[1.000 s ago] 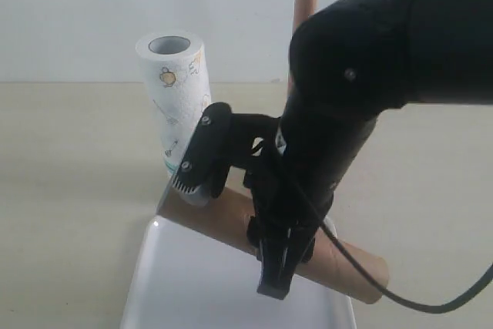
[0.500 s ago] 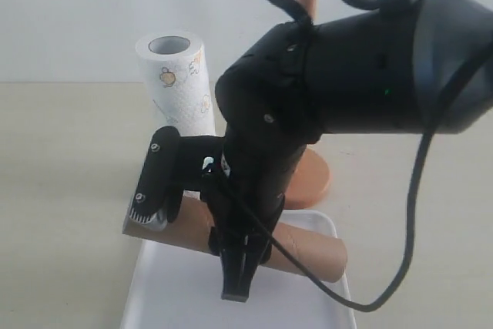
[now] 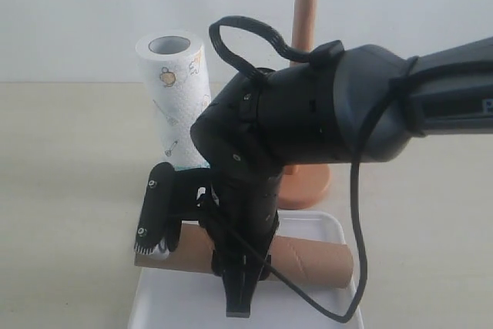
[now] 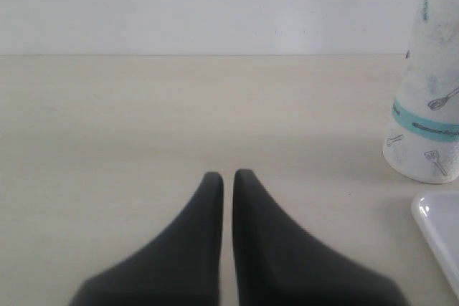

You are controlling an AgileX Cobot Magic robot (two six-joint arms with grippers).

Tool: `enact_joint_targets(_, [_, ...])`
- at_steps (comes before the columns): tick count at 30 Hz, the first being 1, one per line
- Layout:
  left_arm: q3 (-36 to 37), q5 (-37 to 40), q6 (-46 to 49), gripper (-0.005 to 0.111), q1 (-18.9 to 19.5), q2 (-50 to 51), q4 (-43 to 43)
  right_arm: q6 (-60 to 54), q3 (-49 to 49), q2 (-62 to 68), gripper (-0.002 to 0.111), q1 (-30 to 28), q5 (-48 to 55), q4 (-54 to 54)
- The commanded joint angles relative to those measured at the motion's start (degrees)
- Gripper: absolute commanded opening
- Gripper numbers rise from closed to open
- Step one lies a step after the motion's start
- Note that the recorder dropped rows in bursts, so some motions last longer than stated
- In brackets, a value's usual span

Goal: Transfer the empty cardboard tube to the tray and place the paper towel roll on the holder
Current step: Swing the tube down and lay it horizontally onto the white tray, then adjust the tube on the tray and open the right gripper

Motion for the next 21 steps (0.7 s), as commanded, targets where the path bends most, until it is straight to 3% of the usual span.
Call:
enact_joint_targets(1, [0.23,-0.01,0.11,0.004,0.16,-0.11,0.06,-0.16,-0.34,-0.02,0.001,0.01,-0.95,1.1])
enact_joint_targets(21, [0.23,-0.01,0.11,0.004,0.16,-0.11,0.06,-1.07,-0.24,1.12,0.001,0.01,-1.39,3.01])
